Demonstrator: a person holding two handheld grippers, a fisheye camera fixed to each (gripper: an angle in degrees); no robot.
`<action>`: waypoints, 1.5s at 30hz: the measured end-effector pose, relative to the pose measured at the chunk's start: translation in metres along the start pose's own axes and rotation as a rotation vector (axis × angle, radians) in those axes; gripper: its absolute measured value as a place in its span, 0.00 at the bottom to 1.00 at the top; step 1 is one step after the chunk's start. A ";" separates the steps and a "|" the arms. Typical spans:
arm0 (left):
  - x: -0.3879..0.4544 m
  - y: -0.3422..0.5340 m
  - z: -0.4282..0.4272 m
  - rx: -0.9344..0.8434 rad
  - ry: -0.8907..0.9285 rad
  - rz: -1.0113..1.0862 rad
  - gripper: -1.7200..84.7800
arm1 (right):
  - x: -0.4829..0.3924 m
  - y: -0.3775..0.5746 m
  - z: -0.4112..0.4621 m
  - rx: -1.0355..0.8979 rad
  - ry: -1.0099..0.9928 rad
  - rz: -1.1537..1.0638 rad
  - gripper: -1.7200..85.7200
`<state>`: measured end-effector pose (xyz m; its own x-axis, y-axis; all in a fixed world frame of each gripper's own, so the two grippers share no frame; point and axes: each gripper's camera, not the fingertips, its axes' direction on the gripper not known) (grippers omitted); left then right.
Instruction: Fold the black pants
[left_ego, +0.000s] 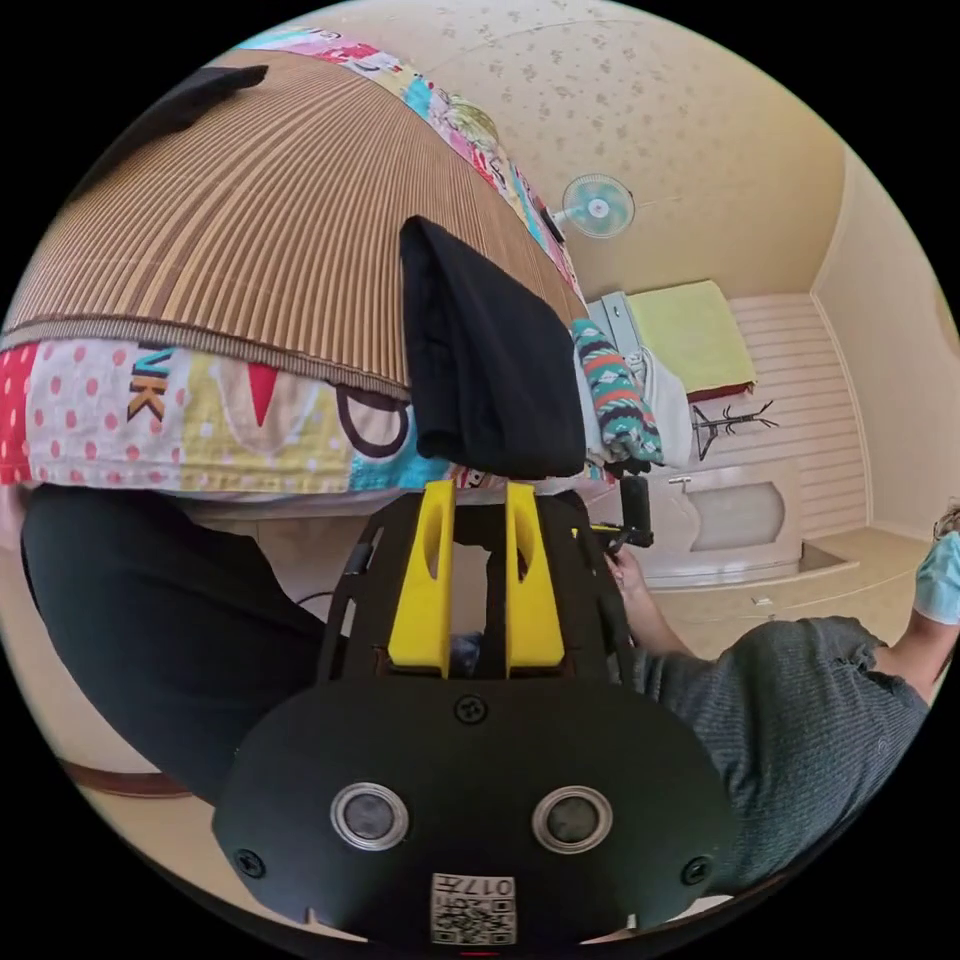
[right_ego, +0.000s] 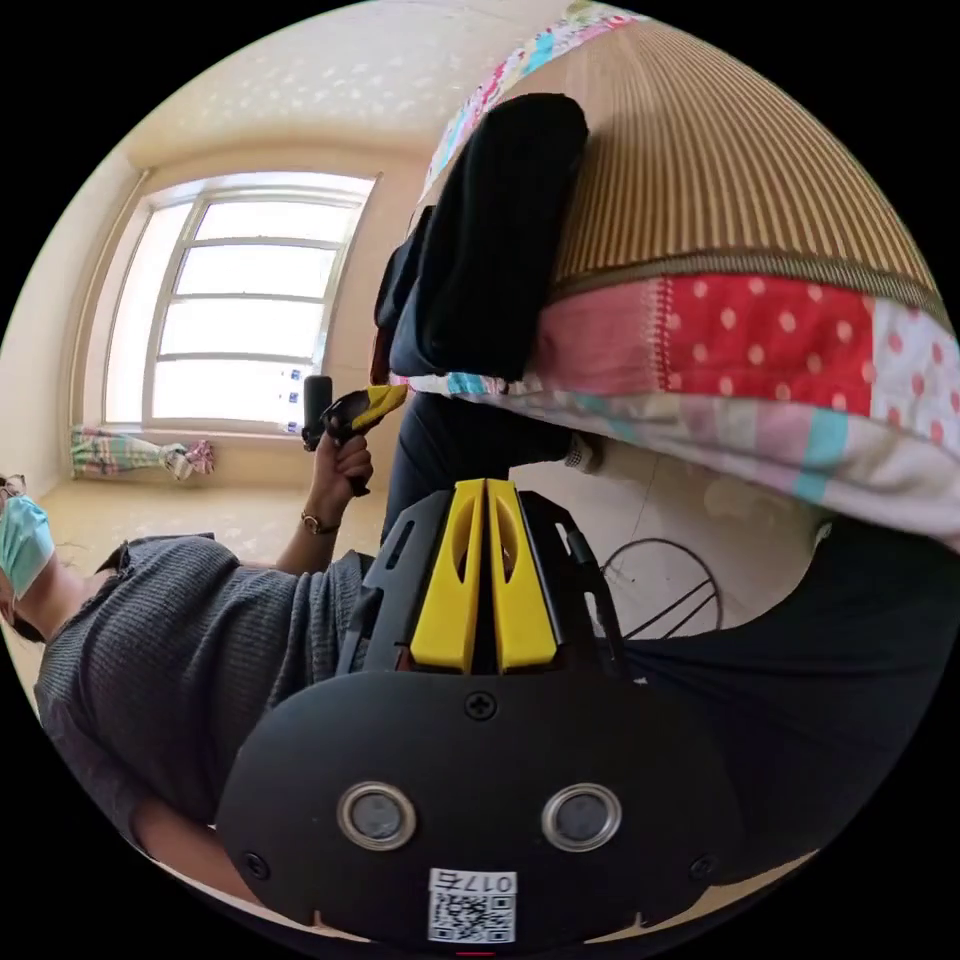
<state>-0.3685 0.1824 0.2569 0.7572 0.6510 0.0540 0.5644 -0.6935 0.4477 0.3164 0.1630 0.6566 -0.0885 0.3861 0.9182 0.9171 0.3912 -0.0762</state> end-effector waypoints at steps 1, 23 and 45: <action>-0.005 -0.011 -0.001 0.026 -0.001 -0.014 0.17 | 0.003 0.000 -0.002 0.014 -0.031 0.009 0.06; 0.071 0.003 0.078 -0.193 0.253 -0.005 0.07 | -0.001 -0.071 0.003 0.174 -0.731 -0.023 0.15; 0.092 0.016 0.069 -0.214 0.301 0.063 0.08 | 0.008 0.040 -0.340 1.148 -0.074 -0.075 0.12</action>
<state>-0.2672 0.2094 0.2075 0.6396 0.6929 0.3328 0.4141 -0.6753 0.6103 0.4842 -0.1026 0.7936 -0.1855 0.3633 0.9130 0.0179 0.9303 -0.3665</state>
